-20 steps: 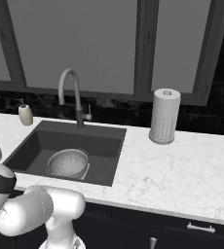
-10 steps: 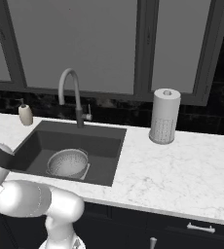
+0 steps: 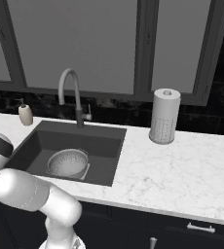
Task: Put the colander in the sink, put the pear, mango, mango in the colander, and turn on the sink faucet and pour water over the colander.
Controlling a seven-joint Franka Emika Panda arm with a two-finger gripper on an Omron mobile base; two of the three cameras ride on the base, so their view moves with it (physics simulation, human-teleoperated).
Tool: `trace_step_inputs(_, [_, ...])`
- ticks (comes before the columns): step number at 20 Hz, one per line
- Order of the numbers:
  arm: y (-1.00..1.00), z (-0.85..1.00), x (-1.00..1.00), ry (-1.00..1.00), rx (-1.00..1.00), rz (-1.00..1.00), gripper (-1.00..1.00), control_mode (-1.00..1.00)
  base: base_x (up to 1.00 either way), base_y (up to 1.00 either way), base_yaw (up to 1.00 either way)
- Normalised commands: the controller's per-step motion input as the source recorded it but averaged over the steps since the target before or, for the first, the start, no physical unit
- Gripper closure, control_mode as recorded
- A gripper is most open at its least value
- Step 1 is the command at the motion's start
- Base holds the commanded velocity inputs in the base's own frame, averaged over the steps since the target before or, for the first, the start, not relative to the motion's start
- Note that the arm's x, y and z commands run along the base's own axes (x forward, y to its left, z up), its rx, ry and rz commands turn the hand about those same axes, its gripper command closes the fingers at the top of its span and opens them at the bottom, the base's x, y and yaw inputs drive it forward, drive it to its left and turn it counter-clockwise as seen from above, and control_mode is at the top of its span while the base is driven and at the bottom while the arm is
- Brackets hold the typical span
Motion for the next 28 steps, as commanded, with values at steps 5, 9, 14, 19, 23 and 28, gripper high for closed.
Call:
trace_step_inputs(5, [0.16,-0.2,0.13,0.0,0.0,0.0,-1.0,-1.0,0.0,0.0,0.0])
trace_step_inputs(9, [0.05,-0.28,0.02,0.0,0.0,0.0,-1.0,-1.0,0.0,0.0,0.0])
trace_step_inputs(14, [-0.01,-0.32,-0.01,0.02,0.0,-0.03,-1.0,-1.0,0.0,0.0,0.0])
trace_step_inputs(19, [-0.12,-0.34,-0.09,0.01,0.0,-0.05,-1.0,-1.0,0.0,0.0,0.0])
trace_step_inputs(23, [-0.05,-0.42,-0.08,0.02,0.0,-0.03,-1.0,-1.0,0.0,0.0,0.0])
trace_step_inputs(28, [-0.08,-0.3,0.0,0.03,0.0,0.0,1.0,-1.0,0.0,0.0,0.0])
